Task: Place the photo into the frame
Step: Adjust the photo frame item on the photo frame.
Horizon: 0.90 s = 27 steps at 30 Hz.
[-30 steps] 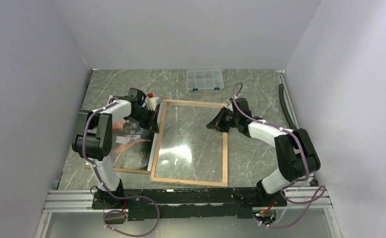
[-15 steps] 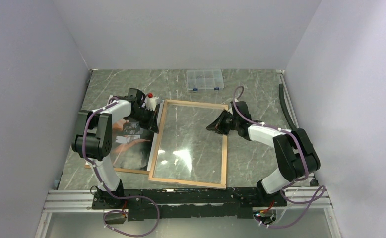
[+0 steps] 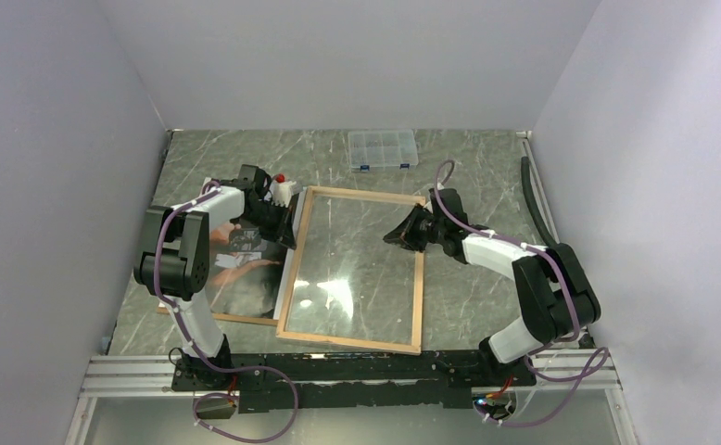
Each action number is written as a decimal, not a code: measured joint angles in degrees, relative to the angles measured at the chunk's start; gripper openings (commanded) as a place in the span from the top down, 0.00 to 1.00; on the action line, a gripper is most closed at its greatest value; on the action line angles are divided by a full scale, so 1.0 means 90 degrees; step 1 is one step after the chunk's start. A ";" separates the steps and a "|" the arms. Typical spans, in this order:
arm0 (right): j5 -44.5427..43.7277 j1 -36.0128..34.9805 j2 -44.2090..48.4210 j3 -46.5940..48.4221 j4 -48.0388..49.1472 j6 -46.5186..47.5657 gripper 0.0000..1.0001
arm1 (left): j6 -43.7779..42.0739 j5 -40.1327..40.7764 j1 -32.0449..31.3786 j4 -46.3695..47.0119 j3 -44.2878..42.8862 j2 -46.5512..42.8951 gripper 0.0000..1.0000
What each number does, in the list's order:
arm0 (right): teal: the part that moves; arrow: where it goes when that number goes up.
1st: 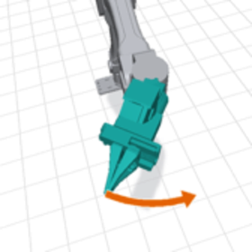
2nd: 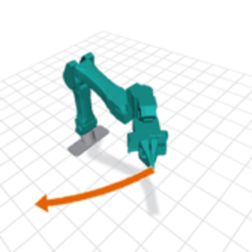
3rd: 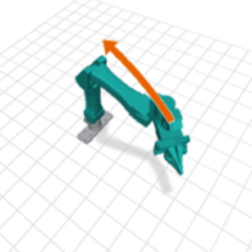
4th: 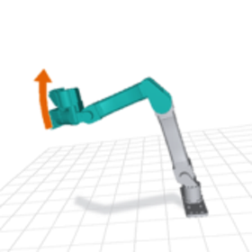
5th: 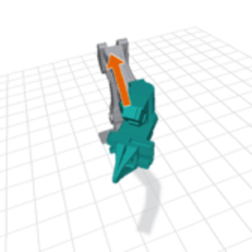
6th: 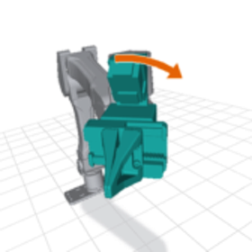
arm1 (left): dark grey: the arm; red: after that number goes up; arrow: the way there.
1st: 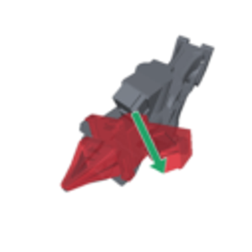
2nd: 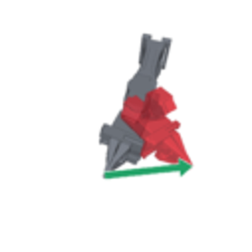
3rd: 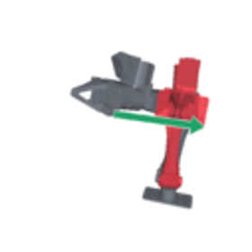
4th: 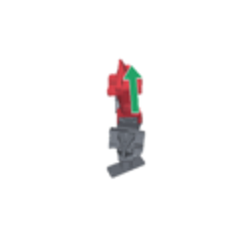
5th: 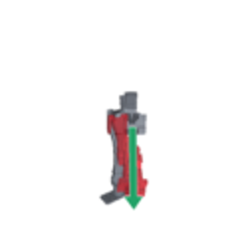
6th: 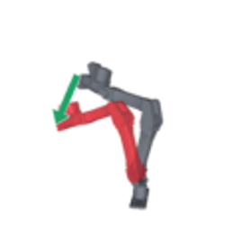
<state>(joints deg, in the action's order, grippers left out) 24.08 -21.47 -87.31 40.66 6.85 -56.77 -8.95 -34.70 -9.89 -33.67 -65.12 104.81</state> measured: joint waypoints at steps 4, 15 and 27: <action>-0.0007 -0.0112 0.0000 0.0155 -0.0095 0.0029 1.00 | -0.0002 0.0039 0.0017 -0.0032 -0.0017 0.0000 0.97; 0.0369 -0.0209 0.0206 0.0182 0.0408 -0.0192 1.00 | -0.0002 0.0075 0.0039 -0.0061 -0.0029 0.0000 0.97; 0.0996 -0.0206 0.0318 0.0056 0.1535 -0.0760 1.00 | -0.0049 0.0100 0.0044 -0.0073 -0.0029 -0.0005 0.97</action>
<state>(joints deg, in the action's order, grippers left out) 33.04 -23.33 -84.44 41.17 20.67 -63.61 -9.39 -33.80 -9.50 -34.33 -65.39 104.77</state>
